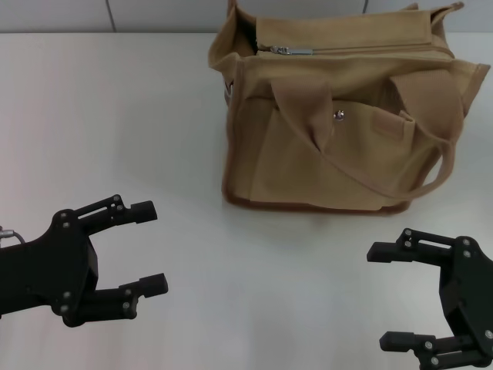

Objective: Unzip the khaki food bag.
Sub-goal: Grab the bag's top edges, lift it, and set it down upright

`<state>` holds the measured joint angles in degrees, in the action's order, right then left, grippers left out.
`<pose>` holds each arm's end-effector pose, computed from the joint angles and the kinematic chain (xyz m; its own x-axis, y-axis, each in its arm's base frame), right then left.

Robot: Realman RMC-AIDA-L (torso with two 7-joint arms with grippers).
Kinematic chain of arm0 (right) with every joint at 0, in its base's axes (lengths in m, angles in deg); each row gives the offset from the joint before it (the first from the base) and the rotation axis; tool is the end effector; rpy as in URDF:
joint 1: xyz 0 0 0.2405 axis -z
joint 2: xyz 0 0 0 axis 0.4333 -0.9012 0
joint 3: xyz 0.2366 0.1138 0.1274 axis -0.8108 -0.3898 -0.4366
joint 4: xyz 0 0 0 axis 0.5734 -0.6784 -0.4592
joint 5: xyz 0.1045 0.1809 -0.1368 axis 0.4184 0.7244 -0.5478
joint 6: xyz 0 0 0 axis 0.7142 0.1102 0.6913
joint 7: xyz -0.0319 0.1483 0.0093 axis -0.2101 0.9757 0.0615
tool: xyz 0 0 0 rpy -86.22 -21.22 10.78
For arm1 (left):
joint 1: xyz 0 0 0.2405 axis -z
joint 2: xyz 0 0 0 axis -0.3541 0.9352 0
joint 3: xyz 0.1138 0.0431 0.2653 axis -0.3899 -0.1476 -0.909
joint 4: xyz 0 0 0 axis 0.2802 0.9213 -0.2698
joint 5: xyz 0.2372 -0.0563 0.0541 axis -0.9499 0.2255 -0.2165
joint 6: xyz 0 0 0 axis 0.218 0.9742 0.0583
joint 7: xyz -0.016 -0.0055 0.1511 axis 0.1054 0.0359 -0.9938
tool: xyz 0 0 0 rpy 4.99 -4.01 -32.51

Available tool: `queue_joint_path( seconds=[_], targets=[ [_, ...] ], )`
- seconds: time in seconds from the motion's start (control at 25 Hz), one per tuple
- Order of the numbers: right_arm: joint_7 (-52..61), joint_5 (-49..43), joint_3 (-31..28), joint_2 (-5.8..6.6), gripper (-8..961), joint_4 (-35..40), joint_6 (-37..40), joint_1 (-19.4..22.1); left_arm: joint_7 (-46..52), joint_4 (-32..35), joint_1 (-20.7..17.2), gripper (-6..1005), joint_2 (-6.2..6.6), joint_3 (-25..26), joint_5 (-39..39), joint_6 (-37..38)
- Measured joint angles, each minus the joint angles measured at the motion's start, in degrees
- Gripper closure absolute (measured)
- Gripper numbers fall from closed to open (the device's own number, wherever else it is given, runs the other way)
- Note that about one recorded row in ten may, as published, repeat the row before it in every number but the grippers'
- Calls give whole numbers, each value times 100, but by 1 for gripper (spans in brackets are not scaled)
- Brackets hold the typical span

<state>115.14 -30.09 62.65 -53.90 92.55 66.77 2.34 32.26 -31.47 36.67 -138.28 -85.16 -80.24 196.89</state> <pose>0.3224 0.2531 -0.0240 0.6586 -0.0536 -0.7506 -0.0544 -0.9982 0.0236 -0.3558 0.2481 0.0037 0.6725 0.0773 0.7360 0.2208 -0.9702 -0.0998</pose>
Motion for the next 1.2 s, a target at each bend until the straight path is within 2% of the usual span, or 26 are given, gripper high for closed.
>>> queue_joint_path(
  seconds=[0.48, 0.52, 0.56, 0.64, 0.72, 0.76, 0.8, 0.84, 0.88, 0.92, 0.96, 1.0, 1.04, 1.08, 1.12, 1.2],
  targets=[
    [2, 12, -48, -11, 124, -22, -76, 12, 10, 26, 61, 155, -29, -47, -6, -20],
    [1, 75, -208, -11, 124, -33, -183, 50, 10, -3, 99, 154, -124, 35, 26, -270],
    [1, 75, -208, -11, 124, -33, -183, 50, 11, -4, 105, 153, -140, 51, 27, -296],
    [7, 125, -710, -11, 124, -58, -445, 99, 22, -12, 156, 153, -241, 166, 45, -489],
    [8, 128, -863, -12, 123, -62, -522, 118, 41, -15, 239, 154, -367, 314, 49, -683],
    [14, 130, -1021, -11, 123, -62, -608, 146, 41, -15, 239, 154, -367, 314, 49, -683],
    [18, 131, -1203, -11, 123, -64, -673, 177, 51, -24, 326, 154, -445, 416, 54, -858],
    [24, 134, -1560, -11, 123, -103, -772, 228, 51, -24, 326, 154, -445, 416, 54, -858],
    [24, 134, -1560, -11, 123, -103, -772, 228, 51, -24, 326, 154, -445, 416, 54, -858],
    [25, 134, -1753, -11, 123, -143, -825, 249, -36, -501, 738, 154, -524, 507, 200, -1425],
    [25, 135, -1970, -11, 123, -198, -875, 267, -36, -501, 738, 155, -524, 507, 200, -1425],
    [26, 136, -2138, -11, 123, -236, -926, 280, -235, -1012, 1044, 155, -524, 510, 444, -1867],
    [27, 137, -2424, -13, 123, -274, -1004, 305, -354, -1248, 1203, 155, -529, 510, 556, -2093],
    [27, 137, -2424, -13, 123, -274, -1004, 305, -354, -1248, 1203, 155, -529, 510, 556, -2093],
    [27, 139, -2509, -21, 123, -283, -1045, 333, -535, -1585, 1426, 155, -546, 510, 719, -2432],
    [26, 140, -2511, -24, 123, -289, -1055, 344, -615, -1744, 1525, 154, -551, 510, 779, -2552]
  ],
)
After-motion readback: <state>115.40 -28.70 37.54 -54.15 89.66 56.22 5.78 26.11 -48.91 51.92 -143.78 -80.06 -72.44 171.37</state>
